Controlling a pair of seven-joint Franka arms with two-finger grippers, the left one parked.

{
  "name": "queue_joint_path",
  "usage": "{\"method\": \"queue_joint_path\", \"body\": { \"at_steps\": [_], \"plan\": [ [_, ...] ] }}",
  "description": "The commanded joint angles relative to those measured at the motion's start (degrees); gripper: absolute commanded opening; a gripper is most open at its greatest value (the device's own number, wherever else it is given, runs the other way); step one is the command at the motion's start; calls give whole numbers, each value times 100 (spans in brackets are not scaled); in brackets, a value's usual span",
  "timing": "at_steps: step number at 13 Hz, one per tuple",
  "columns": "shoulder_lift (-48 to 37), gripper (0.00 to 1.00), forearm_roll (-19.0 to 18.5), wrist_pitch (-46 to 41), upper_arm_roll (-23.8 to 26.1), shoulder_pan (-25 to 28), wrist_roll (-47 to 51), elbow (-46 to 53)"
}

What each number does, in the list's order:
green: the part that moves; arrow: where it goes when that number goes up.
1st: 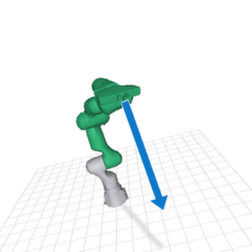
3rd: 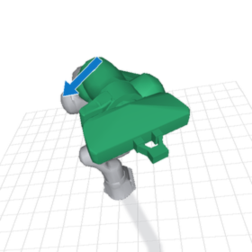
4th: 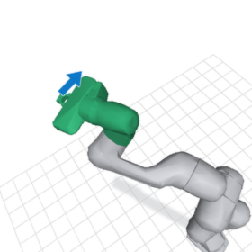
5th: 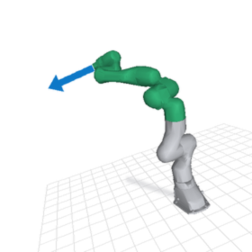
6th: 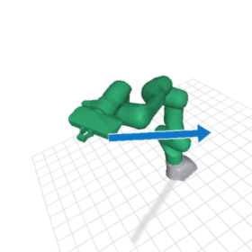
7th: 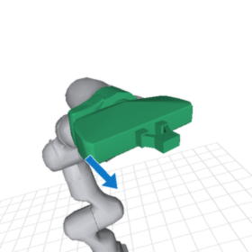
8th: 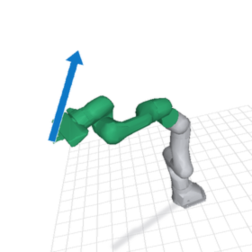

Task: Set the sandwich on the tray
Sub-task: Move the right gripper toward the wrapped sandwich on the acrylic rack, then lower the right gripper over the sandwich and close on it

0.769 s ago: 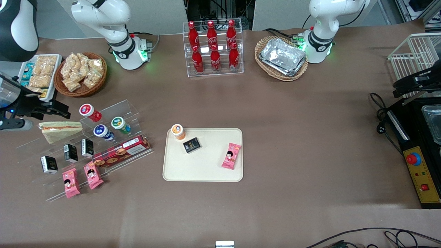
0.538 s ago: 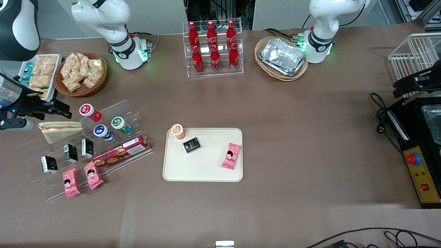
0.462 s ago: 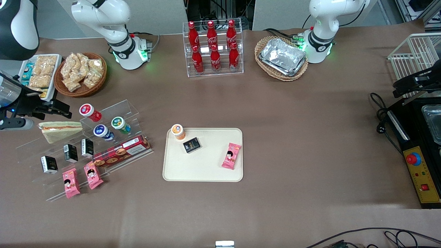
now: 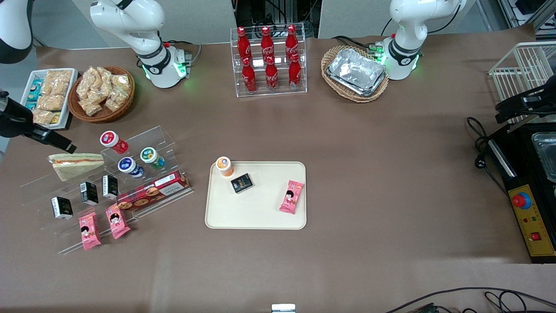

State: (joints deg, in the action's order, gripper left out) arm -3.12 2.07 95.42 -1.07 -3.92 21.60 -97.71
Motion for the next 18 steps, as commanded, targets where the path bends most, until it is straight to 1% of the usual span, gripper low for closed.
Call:
{"method": "queue_joint_path", "body": {
  "at_steps": [1, 3, 5, 7, 8, 10, 11, 13, 14, 16, 18],
  "plan": [
    [14, 100, 22, -102, -42, -197, 1493, 42],
    [22, 100, -22, -111, -51, -451, 1917, 33],
    [49, 100, -153, -111, -51, -653, 2355, -11],
    [162, 100, -171, -137, -51, -820, 2892, -55],
    [198, 100, -171, -129, -51, -908, 2955, -107],
    [373, 100, -250, -120, -60, -944, 3104, -187],
    [496, 100, -390, -85, -60, -944, 3375, -222],
    [663, 100, -505, 38, -60, -944, 3929, -310],
    [681, 100, -592, 134, -60, -944, 3966, -415],
    [664, 100, -593, 476, -60, -1136, 3966, -765],
    [524, 100, -593, 898, -60, -1182, 3966, -1204]
  ]
}}
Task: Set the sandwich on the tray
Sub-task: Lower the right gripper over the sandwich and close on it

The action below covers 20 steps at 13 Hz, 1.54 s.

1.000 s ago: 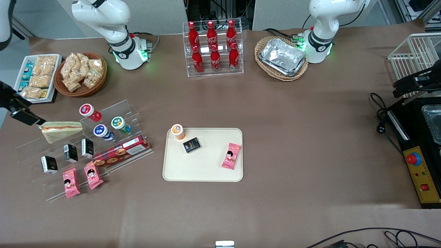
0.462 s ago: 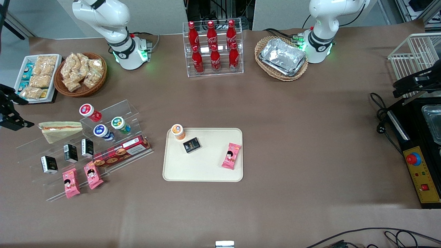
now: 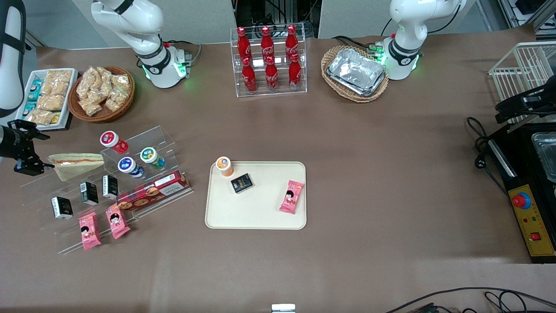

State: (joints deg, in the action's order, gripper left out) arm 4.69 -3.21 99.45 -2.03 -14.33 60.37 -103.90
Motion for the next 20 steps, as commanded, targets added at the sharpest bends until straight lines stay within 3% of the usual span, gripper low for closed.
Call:
{"method": "queue_joint_path", "body": {
  "at_steps": [1, 12, 13, 14, 16, 17, 20],
  "plan": [
    [-345, 100, -66, 766, 36, -184, 80, -831],
    [-364, 99, -75, 3079, 27, -202, 80, -2380],
    [-320, 86, -75, 3185, 27, -211, 80, -2397],
    [-311, 66, -75, 3230, 27, -263, 72, -2398],
    [-276, 52, -84, 3335, 27, -272, 63, -2406],
    [-250, 39, -84, 3379, 27, -272, 71, -2406],
    [-249, 27, -84, 3450, 27, -272, 2, -2398]
  ]
}}
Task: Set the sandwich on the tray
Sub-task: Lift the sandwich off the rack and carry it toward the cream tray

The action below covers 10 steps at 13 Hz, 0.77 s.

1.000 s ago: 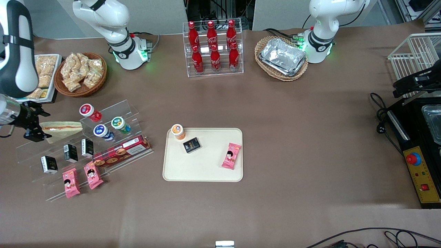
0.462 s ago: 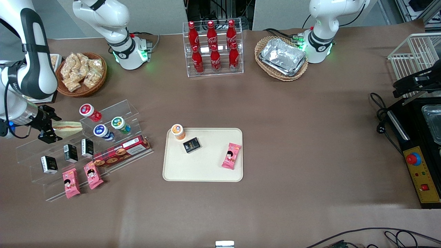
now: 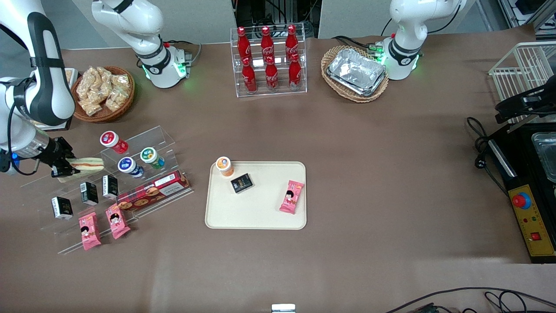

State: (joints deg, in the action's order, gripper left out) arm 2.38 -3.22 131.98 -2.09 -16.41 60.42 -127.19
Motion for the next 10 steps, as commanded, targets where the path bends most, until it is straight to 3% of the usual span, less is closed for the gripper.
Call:
{"method": "queue_joint_path", "body": {
  "at_steps": [1, 2, 6, 10],
  "plan": [
    [-105, 26, -83, 145, 42, -64, -91, -61],
    [-219, 16, -83, 83, 42, -64, -275, -60],
    [-676, 6, -4, -740, 103, -12, -1284, 421],
    [-677, 3, 295, -2095, 165, 611, -1639, 1503]
  ]
}}
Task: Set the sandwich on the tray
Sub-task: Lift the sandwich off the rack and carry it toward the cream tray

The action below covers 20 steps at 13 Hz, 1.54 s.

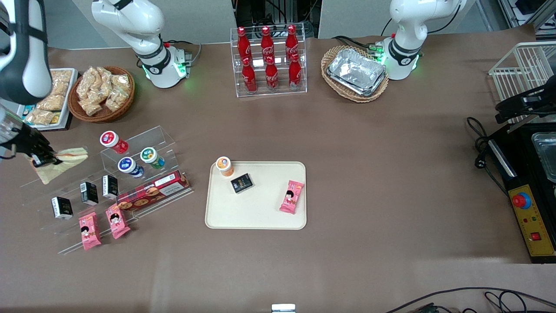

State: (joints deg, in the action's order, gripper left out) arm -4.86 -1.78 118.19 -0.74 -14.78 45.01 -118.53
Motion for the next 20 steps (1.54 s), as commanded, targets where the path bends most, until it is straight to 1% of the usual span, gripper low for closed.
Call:
{"method": "queue_joint_path", "body": {
  "at_steps": [1, 2, 3, 4, 5, 8, 9, 10, 12, 13, 14, 15, 16, 17, 19, 20],
  "plan": [
    [46, 2, 203, -823, 30, 650, 68, 743],
    [46, 2, 247, -885, 30, 861, 392, 813],
    [46, 2, 257, -981, 56, 1194, 725, 875],
    [55, 2, 257, -1052, 56, 1510, 1233, 919],
    [81, 2, 239, -1052, 56, 1844, 1987, 937],
    [396, 0, 116, -982, 39, 2960, 3694, 1016],
    [589, 0, -67, -912, 39, 3294, 4300, 1016],
    [748, 0, -138, -755, 39, 3559, 4863, 1025],
    [1195, 0, -78, -456, 48, 3859, 5674, 1252],
    [1537, 0, -69, -455, 48, 4008, 5929, 1488],
    [1949, 0, -60, -498, 39, 4306, 6071, 1917],
    [2258, 0, -60, -525, 30, 4396, 6247, 2235],
    [2426, 0, -51, -473, 30, 4431, 6344, 2342],
    [2611, 0, -34, -437, 39, 4440, 6615, 2422],
    [3390, 0, -86, -148, 30, 4615, 7414, 3210],
    [3551, 0, -95, -95, 30, 4651, 7504, 3309]
  ]
}}
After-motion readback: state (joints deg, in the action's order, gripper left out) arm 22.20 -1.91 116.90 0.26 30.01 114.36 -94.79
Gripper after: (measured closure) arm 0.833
